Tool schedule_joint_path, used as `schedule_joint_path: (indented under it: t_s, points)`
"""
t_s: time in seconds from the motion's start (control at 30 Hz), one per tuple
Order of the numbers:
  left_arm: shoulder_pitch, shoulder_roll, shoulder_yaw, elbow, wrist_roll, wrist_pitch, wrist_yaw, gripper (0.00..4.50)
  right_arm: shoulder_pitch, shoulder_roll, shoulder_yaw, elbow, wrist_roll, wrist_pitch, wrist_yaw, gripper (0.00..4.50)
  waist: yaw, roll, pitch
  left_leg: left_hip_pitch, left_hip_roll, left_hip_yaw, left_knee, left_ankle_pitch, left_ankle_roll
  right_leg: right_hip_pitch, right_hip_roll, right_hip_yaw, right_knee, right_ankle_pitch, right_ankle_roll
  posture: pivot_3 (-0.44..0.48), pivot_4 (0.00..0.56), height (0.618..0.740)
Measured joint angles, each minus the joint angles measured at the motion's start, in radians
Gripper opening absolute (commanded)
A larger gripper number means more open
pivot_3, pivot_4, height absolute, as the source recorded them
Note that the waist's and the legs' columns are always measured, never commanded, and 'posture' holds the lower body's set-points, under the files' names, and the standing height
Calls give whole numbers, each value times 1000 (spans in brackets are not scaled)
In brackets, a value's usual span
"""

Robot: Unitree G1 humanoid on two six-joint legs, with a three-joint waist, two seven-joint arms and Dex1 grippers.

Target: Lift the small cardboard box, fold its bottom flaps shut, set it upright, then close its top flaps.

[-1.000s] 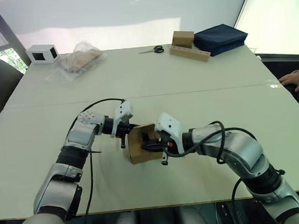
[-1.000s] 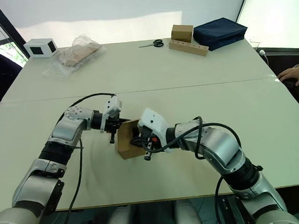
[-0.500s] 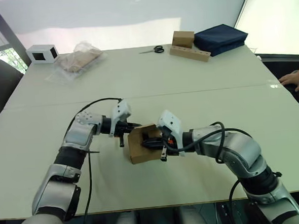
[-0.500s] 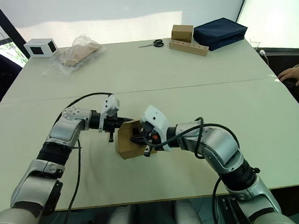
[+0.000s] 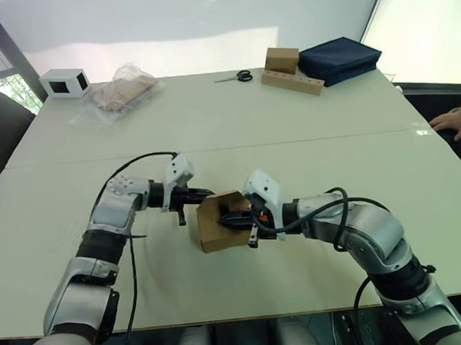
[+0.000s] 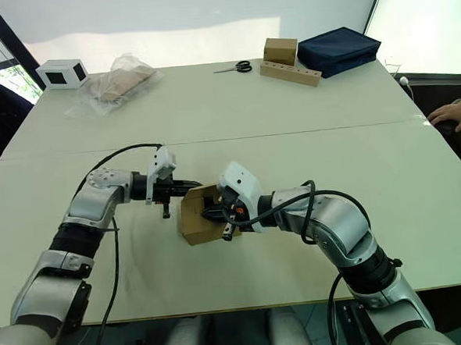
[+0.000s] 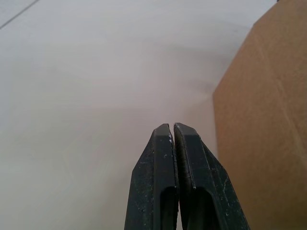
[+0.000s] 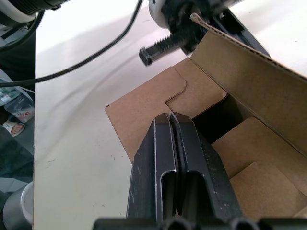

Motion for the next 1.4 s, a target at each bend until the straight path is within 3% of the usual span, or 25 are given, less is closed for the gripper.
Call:
schedule_joint_path:
  t_s: [0.4, 0.63, 0.9, 1.03, 1.4]
  points:
    - [58, 55, 49, -115, -40, 73, 55, 104, 4, 0, -2, 0, 0, -7, 8, 0, -1, 0, 0, 0, 0, 0, 0, 0, 0, 0, 0, 0, 0, 0, 0, 0, 150, 740]
    - [229, 236, 195, -512, -201, 318, 78, 104, 12, 1, -20, 1, 0, -11, 7, 0, -24, 0, 0, 0, 0, 0, -2, 0, 0, 0, -1, 0, 0, 0, 0, 0, 150, 740]
    - [450, 343, 270, -856, -371, 514, 108, 104, 20, 2, -23, 2, 0, -14, 8, 0, -23, 0, 0, 0, 0, 0, -2, 0, 0, 0, -1, 0, -1, 0, 0, 0, 150, 740]
    - [514, 309, 264, -925, -409, 539, 167, 104, 21, 2, -24, 2, 0, -16, 8, 0, -18, 0, 0, 0, 0, 0, -2, 0, 0, 1, -1, 0, -1, 0, 0, 0, 150, 740]
    - [511, 254, 162, -938, -395, 508, 269, 104, 21, 0, -28, 8, 5, -19, 21, 0, -20, 0, 0, 1, 0, 0, -2, 0, 0, 1, -1, 0, -1, 0, 0, 0, 150, 740]
